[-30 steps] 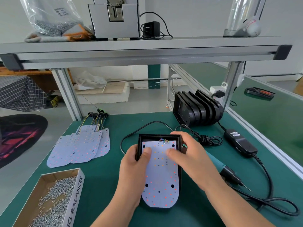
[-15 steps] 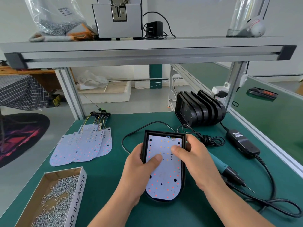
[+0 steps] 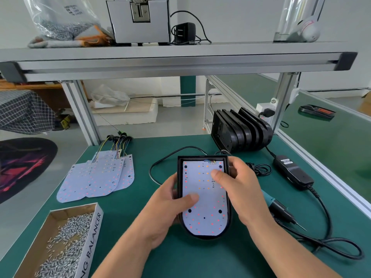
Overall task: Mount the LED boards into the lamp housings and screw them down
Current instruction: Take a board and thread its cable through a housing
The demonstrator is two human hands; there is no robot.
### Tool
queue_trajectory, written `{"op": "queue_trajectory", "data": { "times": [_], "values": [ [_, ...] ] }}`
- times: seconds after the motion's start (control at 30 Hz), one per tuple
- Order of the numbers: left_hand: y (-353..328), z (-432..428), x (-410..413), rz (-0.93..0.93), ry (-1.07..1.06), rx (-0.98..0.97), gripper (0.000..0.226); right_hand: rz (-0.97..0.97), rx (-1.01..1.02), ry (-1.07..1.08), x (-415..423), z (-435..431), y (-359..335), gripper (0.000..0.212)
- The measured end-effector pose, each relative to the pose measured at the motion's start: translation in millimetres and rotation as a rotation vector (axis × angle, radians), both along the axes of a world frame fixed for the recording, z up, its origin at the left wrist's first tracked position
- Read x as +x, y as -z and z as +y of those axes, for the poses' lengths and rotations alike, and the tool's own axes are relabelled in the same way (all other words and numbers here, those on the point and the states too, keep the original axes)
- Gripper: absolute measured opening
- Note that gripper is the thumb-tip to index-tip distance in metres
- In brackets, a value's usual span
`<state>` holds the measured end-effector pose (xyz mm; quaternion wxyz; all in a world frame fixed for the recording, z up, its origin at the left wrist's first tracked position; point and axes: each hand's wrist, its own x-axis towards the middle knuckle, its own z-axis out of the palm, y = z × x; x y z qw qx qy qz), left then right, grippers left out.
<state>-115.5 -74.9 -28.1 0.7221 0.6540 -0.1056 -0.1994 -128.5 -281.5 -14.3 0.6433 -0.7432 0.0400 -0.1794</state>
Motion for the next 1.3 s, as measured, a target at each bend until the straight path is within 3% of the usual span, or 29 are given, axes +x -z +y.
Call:
{"op": "queue_trajectory", "data": {
  "times": [0.1,0.23,0.37,0.43,0.63,0.87,1.07,1.2,1.3],
  "values": [
    [0.8,5.1,0.7,0.058,0.124,0.067,0.051,-0.002,0.029,0.030,0.6,-4.4,-0.8,0.022],
    [3.0,-4.7,-2.8,-0.024,0.000,0.146,0.051,-0.016,-0.058,-0.015,-0.2,-4.7,-1.5,0.023],
    [2.8,-6.7,-2.6,-0.069,-0.089,0.172,0.048,0.088,-0.106,-0.220,1.7,-13.8,-4.2,0.061],
    [2.6,-6.2,-2.8,-0.090,-0.093,0.174,0.046,0.142,-0.131,-0.246,3.2,-17.9,-3.5,0.070],
    [4.1,-0.2,-2.0,-0.037,0.051,0.161,0.057,0.125,-0.073,-0.154,4.7,-13.8,-0.2,0.055],
    [3.2,-3.5,-2.4,-0.060,-0.054,0.204,0.054,0.071,-0.113,-0.172,4.4,-14.7,1.2,0.047],
    [0.4,-4.4,0.9,-0.081,-0.226,0.140,0.040,0.253,-0.104,-0.334,4.3,-7.6,5.2,0.093],
    [1.0,-4.8,0.3,-0.113,-0.218,0.208,0.032,0.226,-0.233,-0.315,5.8,-3.7,8.2,0.059],
    [2.2,-7.9,-0.8,-0.104,-0.234,0.213,0.031,0.263,-0.204,-0.289,7.0,-5.4,11.4,0.051]
  ]
}}
